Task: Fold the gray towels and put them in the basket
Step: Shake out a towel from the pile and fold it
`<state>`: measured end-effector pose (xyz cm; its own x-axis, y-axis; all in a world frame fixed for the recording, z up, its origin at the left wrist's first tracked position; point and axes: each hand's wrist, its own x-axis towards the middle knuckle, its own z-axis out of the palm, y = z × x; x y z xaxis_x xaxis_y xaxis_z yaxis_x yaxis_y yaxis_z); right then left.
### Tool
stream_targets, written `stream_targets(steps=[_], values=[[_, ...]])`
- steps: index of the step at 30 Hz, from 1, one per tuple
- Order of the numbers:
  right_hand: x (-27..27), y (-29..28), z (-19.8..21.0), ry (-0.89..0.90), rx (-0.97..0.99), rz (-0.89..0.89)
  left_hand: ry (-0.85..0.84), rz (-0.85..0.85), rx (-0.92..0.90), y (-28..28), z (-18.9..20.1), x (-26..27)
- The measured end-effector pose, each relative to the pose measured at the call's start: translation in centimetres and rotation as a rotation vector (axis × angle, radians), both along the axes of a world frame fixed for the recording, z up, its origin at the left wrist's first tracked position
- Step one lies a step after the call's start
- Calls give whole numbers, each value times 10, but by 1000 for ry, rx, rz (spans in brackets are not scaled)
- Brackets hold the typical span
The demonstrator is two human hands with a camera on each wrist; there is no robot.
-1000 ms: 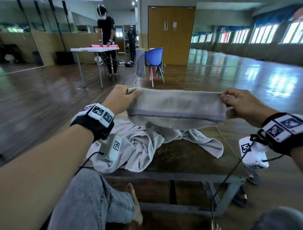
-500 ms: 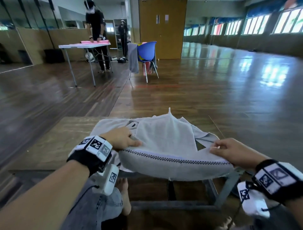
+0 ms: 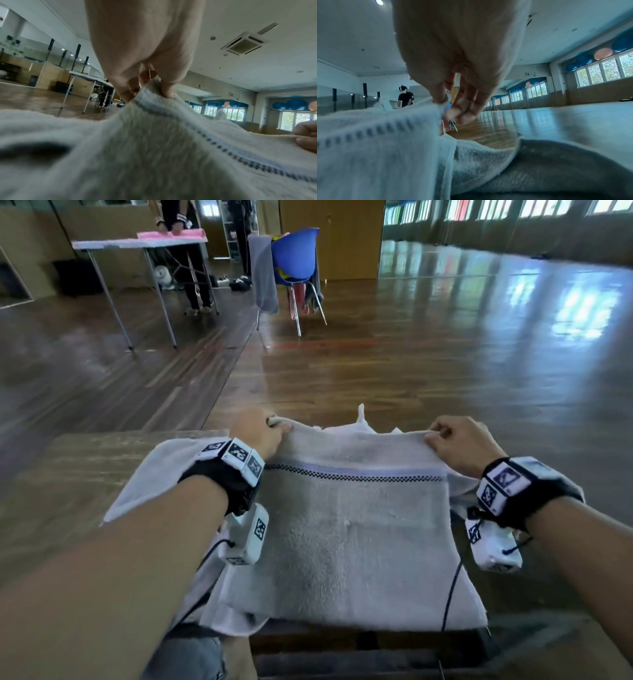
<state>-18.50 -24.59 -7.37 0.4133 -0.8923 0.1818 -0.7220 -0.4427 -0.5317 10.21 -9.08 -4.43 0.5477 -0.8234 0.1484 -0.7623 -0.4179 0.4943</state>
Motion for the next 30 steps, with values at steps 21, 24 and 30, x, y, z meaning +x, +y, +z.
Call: stream_targets(steps=[21, 24, 30], values=[[-47, 67, 11, -368, -81, 144, 224, -59, -140, 59, 3, 3], [-56, 98, 9, -235, -7, 204, 101, -123, 123, 71, 4, -18], [-57, 140, 15, -217, -11, 249, 74, -404, -320, 65, 11, -93]])
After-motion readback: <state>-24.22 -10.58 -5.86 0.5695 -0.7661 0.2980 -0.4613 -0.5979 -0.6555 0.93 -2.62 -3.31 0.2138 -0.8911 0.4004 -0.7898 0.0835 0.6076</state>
